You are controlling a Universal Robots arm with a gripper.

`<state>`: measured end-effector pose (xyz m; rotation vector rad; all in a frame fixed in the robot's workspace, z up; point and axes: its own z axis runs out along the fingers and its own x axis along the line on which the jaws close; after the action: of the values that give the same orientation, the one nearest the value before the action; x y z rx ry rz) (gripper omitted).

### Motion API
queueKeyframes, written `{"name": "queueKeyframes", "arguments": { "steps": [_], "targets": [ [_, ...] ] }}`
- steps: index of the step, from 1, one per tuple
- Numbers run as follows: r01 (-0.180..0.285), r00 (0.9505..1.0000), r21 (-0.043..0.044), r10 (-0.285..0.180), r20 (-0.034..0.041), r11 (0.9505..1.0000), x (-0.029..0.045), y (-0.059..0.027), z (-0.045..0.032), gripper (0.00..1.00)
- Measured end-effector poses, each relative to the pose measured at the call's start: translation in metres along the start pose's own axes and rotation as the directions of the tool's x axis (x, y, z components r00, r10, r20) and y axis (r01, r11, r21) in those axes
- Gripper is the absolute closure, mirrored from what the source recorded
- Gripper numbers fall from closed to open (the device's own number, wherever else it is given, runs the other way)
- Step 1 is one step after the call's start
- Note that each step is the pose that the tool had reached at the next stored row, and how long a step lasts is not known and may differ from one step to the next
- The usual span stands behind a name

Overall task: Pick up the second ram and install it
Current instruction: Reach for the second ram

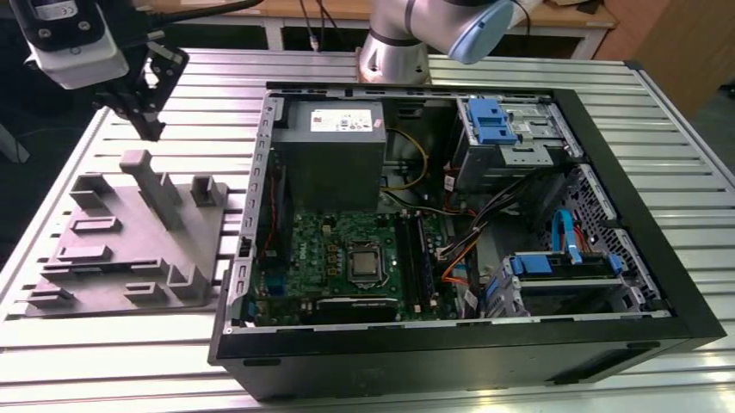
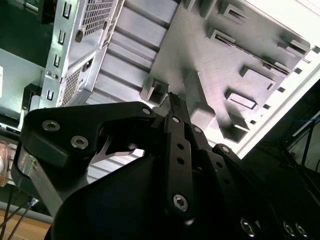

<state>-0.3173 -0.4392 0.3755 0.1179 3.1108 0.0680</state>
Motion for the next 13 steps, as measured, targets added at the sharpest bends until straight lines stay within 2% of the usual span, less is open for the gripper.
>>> {"name": "queueKeyframes", "arguments": {
  "steps": [13],
  "targets": [
    [0.000, 1.0000, 0.0000, 0.000, 0.0000, 1.0000, 0.0175, -0.0084, 0.0056, 0.90]
  ]
}}
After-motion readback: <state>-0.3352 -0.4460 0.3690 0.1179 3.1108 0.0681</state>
